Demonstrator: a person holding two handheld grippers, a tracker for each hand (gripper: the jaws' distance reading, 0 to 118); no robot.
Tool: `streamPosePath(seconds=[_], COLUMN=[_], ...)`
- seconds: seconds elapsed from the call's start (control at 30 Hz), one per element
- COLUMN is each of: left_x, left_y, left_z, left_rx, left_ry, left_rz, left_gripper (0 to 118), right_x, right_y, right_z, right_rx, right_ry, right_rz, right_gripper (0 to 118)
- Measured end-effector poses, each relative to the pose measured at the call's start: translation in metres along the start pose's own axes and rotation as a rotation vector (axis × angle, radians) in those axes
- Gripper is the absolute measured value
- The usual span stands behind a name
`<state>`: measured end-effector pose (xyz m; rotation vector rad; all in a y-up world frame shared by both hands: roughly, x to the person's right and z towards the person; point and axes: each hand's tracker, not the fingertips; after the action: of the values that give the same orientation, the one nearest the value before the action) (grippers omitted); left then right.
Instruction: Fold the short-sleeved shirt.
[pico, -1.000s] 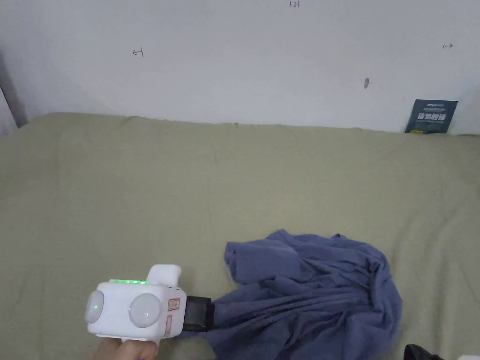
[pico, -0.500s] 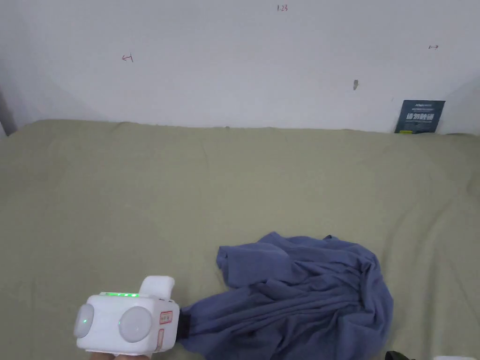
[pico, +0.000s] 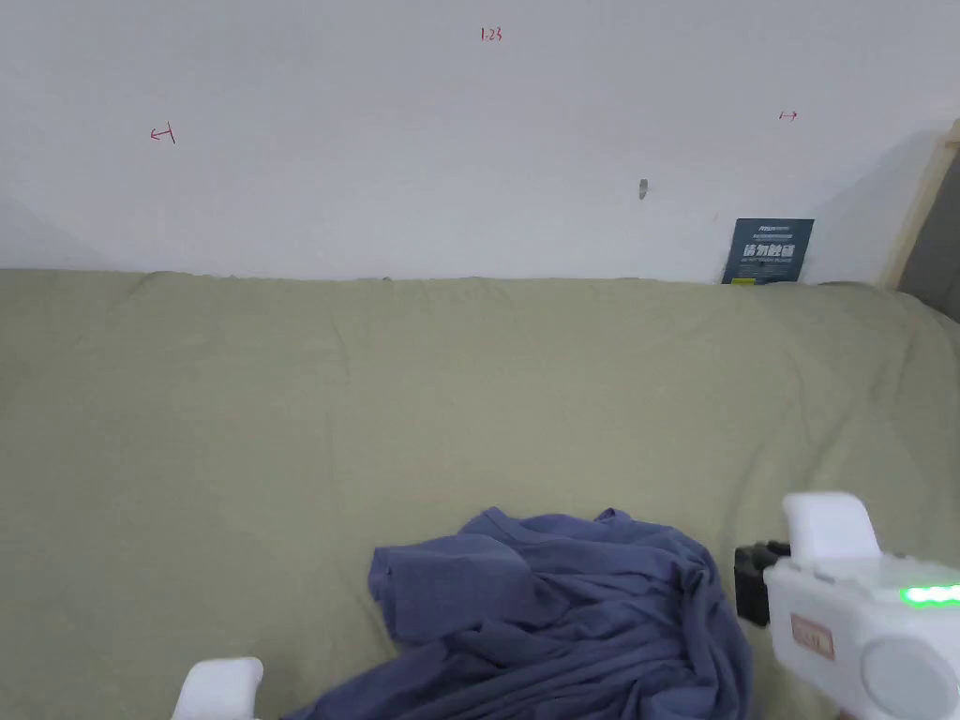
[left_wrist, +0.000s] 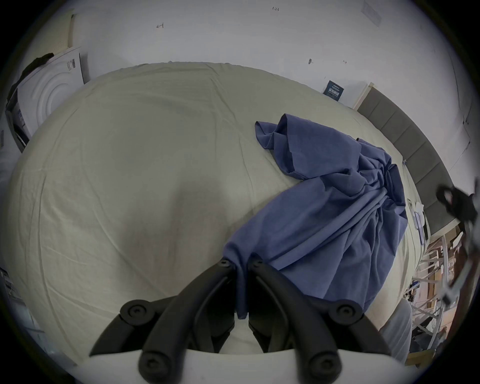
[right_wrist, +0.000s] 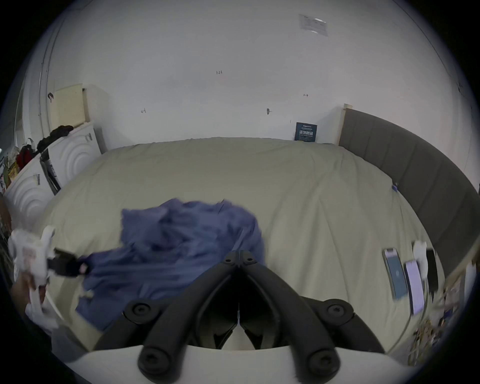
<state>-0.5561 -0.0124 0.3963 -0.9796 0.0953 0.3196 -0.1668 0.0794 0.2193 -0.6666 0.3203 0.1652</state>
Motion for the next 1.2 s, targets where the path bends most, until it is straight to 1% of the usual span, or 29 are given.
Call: streamPosePath(seconds=[0.03, 0.07, 0.1, 0.13, 0.17, 0.2, 0.23, 0.3, 0.4, 0.43, 0.47, 0.5, 0.53, 0.57, 0.6, 0.63, 0.67, 0.7, 0.77, 0.8, 0.87, 0.93, 0.97, 1.07, 1.17, 1.2], left_x=[-0.005, -0.006, -0.006, -0.007, -0.011, -0.013, -0.015, -0.015, -0.012, -0.014, -0.015, -0.015, -0.015, -0.014, -0.014, -0.014, -0.014, -0.014, -0.012, -0.011, -0.01, -0.01, -0.008, -0.003, -0.003, -0.004], left_y=[-0.002, -0.002, -0.003, -0.004, -0.005, -0.005, -0.006, -0.006, -0.006, -0.005, -0.005, -0.005, -0.004, -0.004, -0.004, -0.003, -0.003, -0.003, -0.001, 0.0, 0.001, 0.002, 0.004, 0.008, 0.017, 0.021], left_z=[-0.004, -0.004, -0.004, -0.004, -0.008, -0.009, -0.009, -0.01, -0.012, -0.013, -0.014, -0.015, -0.016, -0.015, -0.015, -0.015, -0.015, -0.015, -0.015, -0.014, -0.01, -0.002, 0.007, 0.03, 0.055, 0.067], left_rx=[0.0, -0.001, 0.002, 0.003, 0.006, 0.008, 0.009, 0.01, 0.008, 0.007, 0.008, 0.006, 0.003, 0.003, 0.002, 0.001, -0.001, -0.004, -0.01, -0.012, -0.014, -0.008, -0.006, 0.031, 0.09, 0.127], left_ry=[-0.004, -0.007, -0.009, -0.008, -0.011, -0.015, -0.021, -0.03, -0.045, -0.047, -0.049, -0.049, -0.05, -0.05, -0.051, -0.052, -0.052, -0.05, -0.042, -0.037, -0.031, -0.026, -0.03, -0.01, 0.038, 0.07], left_rz=[-0.001, -0.006, -0.012, -0.016, -0.014, -0.011, -0.008, 0.007, 0.028, 0.03, 0.032, 0.031, 0.029, 0.027, 0.028, 0.029, 0.027, 0.025, 0.021, 0.018, 0.012, 0.018, 0.019, 0.009, -0.008, -0.007], left_gripper=[3, 4, 4, 4, 4, 4, 4, 4, 4, 4, 4, 4, 4, 4, 4, 4, 4, 4, 4, 4, 4, 4, 4, 4, 4, 4], right_x=[0.003, 0.01, 0.012, 0.014, 0.016, 0.01, 0.008, 0.006, 0.004, 0.003, -0.004, -0.01, -0.014, -0.015, -0.014, -0.013, -0.014, -0.017, -0.029, -0.035, -0.031, -0.026, -0.022, -0.001, 0.024, 0.036], right_y=[0.014, 0.023, 0.034, 0.046, 0.055, 0.059, 0.062, 0.063, 0.062, 0.056, 0.052, 0.043, 0.034, 0.028, 0.03, 0.035, 0.039, 0.043, 0.055, 0.059, 0.066, 0.076, 0.081, 0.094, 0.105, 0.108], right_z=[-0.02, -0.039, -0.057, -0.079, -0.1, -0.111, -0.128, -0.157, -0.195, -0.205, -0.206, -0.212, -0.218, -0.219, -0.22, -0.218, -0.214, -0.209, -0.193, -0.182, -0.17, -0.144, -0.13, -0.077, -0.024, -0.003], right_rx=[-0.001, 0.0, -0.006, -0.054, -0.121, -0.094, -0.139, -0.226, -0.276, -0.316, -0.365, -0.393, -0.413, -0.404, -0.371, -0.37, -0.372, -0.359, -0.322, -0.267, -0.3, -0.251, -0.234, -0.169, -0.093, -0.076], right_ry=[-0.005, -0.008, -0.019, -0.015, 0.005, 0.014, 0.016, 0.025, 0.007, 0.021, 0.028, -0.013, -0.034, -0.026, -0.023, -0.031, 0.003, 0.046, 0.038, -0.034, 0.047, 0.035, 0.045, 0.039, 0.008, 0.017], right_rz=[0.0, 0.006, 0.026, 0.053, 0.049, 0.067, 0.055, 0.07, 0.074, 0.081, 0.095, 0.136, 0.185, 0.214, 0.168, 0.151, 0.153, 0.169, 0.215, 0.263, 0.226, 0.218, 0.209, 0.173, 0.112, 0.093], right_gripper=[65, 107, 118, 118, 118, 118, 118, 118, 118, 118, 118, 117, 117, 116, 107, 89, 57, 5, 5, 5, 5, 5, 5, 5, 5, 5])
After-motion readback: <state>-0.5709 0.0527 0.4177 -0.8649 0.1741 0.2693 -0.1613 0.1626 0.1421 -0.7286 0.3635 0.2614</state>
